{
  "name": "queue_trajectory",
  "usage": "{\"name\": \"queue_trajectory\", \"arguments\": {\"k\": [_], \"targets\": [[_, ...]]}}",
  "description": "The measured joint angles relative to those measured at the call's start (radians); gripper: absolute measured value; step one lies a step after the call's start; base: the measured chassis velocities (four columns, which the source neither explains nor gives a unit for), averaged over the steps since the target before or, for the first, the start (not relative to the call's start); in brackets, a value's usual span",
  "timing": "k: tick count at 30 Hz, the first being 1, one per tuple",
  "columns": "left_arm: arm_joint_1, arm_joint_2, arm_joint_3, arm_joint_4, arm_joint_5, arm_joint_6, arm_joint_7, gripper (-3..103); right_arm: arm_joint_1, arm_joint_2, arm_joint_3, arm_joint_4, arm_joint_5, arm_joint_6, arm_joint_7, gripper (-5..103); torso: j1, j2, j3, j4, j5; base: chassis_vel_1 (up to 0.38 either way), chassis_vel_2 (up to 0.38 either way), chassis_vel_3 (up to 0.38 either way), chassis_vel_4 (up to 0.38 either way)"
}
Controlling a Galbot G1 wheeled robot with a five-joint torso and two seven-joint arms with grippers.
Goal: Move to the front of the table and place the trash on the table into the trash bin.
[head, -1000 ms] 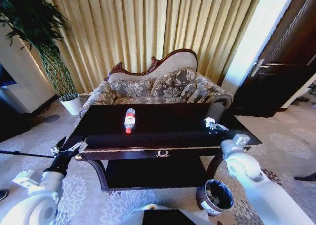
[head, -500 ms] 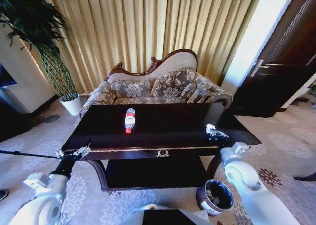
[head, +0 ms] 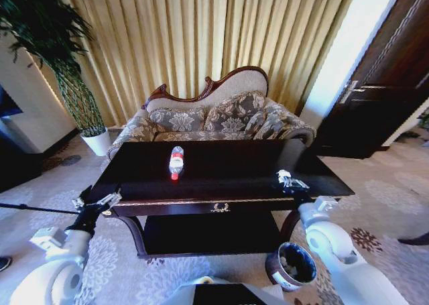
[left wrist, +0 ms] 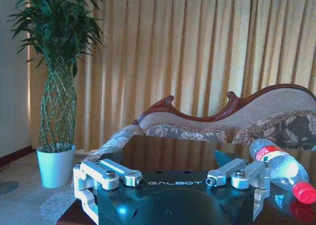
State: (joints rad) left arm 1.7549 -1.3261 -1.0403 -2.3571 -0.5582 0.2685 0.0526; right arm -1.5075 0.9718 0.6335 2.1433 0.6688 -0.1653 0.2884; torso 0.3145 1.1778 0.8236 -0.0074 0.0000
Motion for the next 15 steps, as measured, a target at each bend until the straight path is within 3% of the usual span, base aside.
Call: {"name": "queue_trajectory", "arguments": {"k": [15], "targets": [[0.014, 0.000, -0.002, 0.016, -0.002, -0.023, 0.018, 100, -0.034, 0.008, 0.028, 0.038, 0.001, -0.004, 0.013, 1, -0.001, 0.000, 0.000, -0.0001, 0.0000, 0.172, -0.169, -0.166, 0.172]]}}
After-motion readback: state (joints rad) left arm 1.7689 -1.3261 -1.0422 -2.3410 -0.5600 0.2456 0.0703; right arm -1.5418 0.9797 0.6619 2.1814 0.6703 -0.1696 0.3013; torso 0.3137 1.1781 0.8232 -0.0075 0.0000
